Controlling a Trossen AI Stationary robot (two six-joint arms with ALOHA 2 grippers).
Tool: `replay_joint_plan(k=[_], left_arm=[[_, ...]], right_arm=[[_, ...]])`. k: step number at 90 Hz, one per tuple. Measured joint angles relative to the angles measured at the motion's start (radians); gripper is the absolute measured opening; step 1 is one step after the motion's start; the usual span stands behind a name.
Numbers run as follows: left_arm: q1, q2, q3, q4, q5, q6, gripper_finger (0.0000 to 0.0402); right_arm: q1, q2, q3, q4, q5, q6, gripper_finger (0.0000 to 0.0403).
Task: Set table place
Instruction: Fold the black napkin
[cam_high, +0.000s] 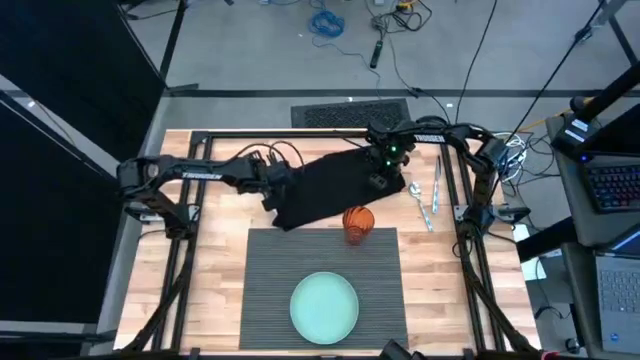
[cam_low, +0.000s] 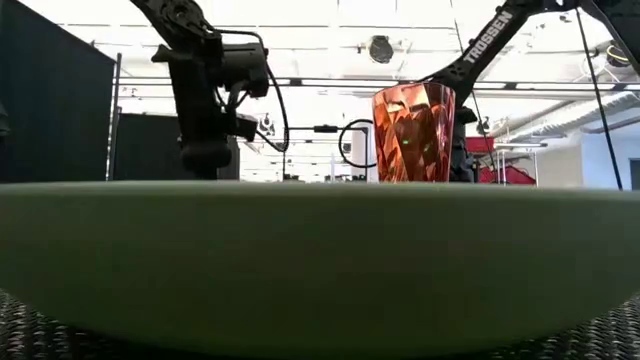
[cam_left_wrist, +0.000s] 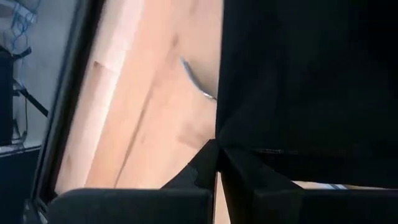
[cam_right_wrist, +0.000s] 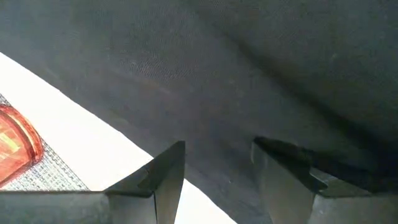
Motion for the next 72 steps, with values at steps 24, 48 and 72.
replay_joint_plan(k=[24,48,72], left_arm=[[0.088,-0.177,0.000,-0.029,-0.011,-0.090,0.0000],[0.164,-0.204,0.000,-0.188,-0.015,-0.115,0.0000],[0.183,-0.200,0.000,-0.175,-0.010,-0.072,0.0000]], right_arm=[[0.000,0.000,-0.001,0.005,0.000,0.003,0.0176],[0.002,0.000,-0.001,0.007,0.001,0.003,0.0176],[0.014,0.000,-0.001,0.008,0.010,0.003,0.0176]])
